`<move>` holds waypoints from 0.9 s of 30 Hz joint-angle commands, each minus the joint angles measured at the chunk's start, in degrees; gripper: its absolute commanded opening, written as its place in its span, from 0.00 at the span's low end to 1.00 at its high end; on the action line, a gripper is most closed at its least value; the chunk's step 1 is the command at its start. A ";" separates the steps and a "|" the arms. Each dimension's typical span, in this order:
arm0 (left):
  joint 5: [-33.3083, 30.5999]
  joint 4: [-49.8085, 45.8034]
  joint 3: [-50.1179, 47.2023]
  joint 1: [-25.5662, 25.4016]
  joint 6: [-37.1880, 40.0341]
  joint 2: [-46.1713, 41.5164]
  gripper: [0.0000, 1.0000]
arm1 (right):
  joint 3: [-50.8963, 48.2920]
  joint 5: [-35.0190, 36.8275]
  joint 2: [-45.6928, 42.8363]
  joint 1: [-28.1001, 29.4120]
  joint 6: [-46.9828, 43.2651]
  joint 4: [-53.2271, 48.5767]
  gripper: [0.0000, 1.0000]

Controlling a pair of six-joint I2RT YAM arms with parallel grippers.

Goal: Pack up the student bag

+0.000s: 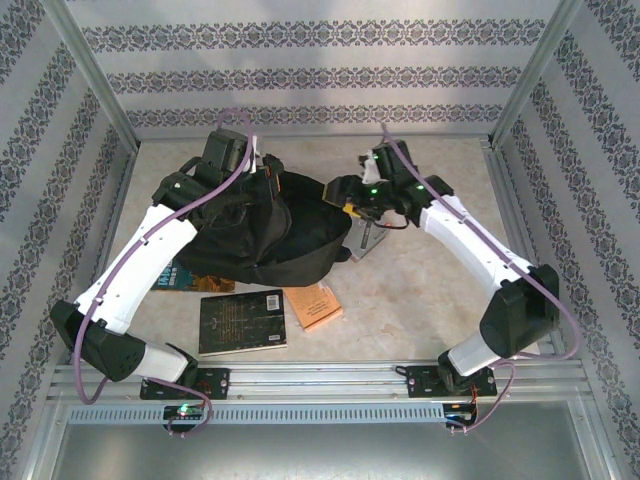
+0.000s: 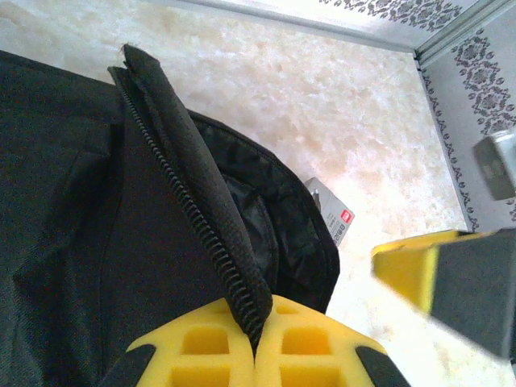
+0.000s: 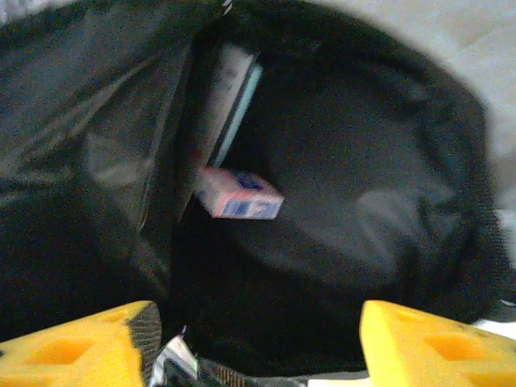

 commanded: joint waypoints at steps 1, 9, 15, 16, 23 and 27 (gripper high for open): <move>0.25 1.72 -0.19 -0.43 -0.79 -0.60 0.00 | -3.53 4.77 -0.37 -3.88 -0.29 -0.82 0.60; 0.52 1.25 -0.16 -0.45 -0.88 -0.76 0.00 | 0.64 8.55 14.06 -8.99 -2.43 -5.07 0.42; 0.32 1.07 -0.62 -0.46 -0.79 -1.48 0.00 | 10.60 7.58 25.24 -7.43 -0.58 -7.04 0.34; 0.35 1.11 -0.64 -0.53 -0.70 -1.58 0.00 | 12.01 7.60 26.62 -6.89 -0.34 -7.27 0.32; 0.34 1.29 -1.24 -0.55 -0.63 -1.99 0.00 | 16.16 7.62 31.93 -3.64 1.54 -9.34 0.25; 0.54 1.47 -0.94 -0.49 -0.40 -1.96 0.00 | 16.60 8.32 33.73 -2.56 0.71 -12.01 0.24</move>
